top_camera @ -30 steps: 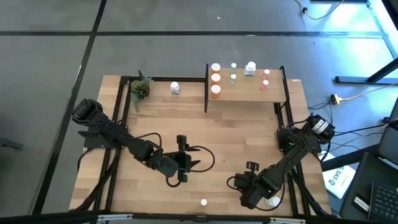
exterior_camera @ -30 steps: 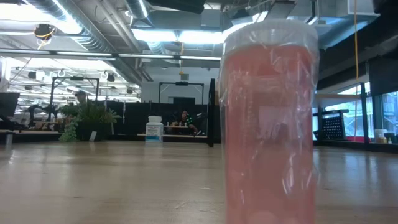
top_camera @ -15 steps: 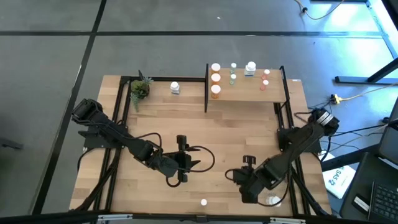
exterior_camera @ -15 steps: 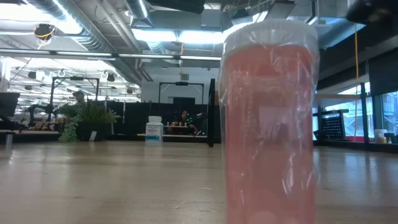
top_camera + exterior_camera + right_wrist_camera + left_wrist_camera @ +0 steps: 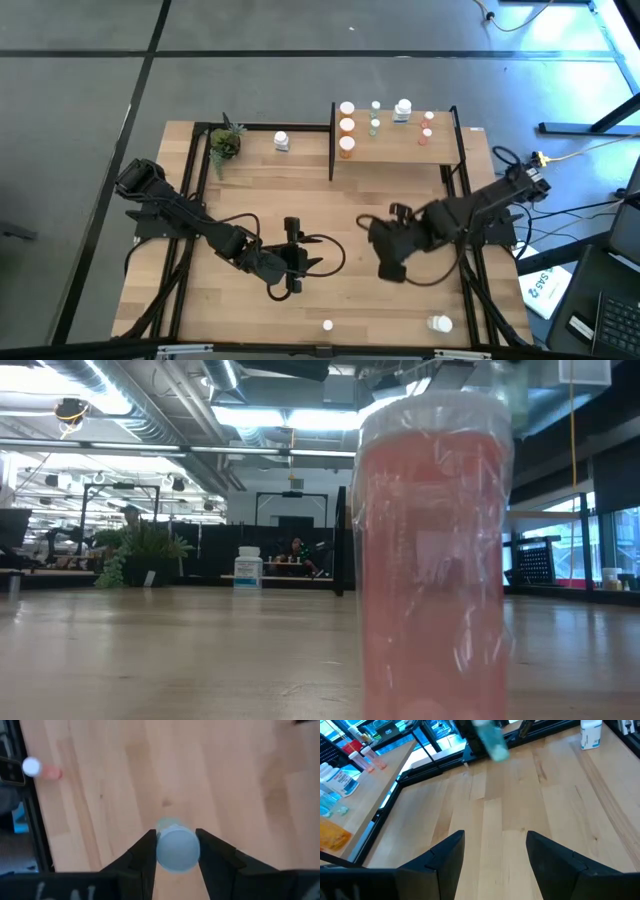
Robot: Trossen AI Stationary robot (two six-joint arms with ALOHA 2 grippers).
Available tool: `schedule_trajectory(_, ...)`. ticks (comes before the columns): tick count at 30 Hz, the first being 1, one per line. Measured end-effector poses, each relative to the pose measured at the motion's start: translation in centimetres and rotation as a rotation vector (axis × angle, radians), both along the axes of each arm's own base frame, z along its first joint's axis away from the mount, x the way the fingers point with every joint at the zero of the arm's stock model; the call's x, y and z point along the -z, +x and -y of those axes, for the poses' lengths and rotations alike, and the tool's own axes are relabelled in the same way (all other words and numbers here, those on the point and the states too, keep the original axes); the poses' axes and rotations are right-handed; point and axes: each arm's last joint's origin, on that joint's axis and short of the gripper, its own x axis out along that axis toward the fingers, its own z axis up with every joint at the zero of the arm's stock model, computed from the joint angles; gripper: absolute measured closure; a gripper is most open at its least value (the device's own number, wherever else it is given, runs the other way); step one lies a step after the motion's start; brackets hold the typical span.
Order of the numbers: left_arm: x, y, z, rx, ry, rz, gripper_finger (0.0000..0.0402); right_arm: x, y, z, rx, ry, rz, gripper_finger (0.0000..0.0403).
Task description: Pick and place medicine bottles onto shelf by color
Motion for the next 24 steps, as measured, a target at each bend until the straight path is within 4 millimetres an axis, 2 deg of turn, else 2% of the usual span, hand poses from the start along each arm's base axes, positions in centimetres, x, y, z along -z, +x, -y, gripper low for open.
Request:
schedule_trajectory(5,0.0,0.0,0.0,0.0,-0.001,0.001,0.0195,-2.8,0.6,2.3,-0.011,-0.018,0.035,0.0276)
schedule_trajectory(10,0.0,0.0,0.0,0.0,-0.001,0.001,0.0195,-4.1,1.3,4.4,-0.034,-0.048,0.064,0.0276)
schedule_trajectory(17,-0.1,0.1,-0.1,0.002,0.029,0.002,0.0195,-4.2,1.7,7.9,-0.014,-0.093,0.015,0.0276)
schedule_trajectory(24,-0.6,0.5,-1.4,-0.226,0.093,0.095,0.0195,-4.1,1.9,11.0,-0.043,-0.093,-0.026,0.0276)
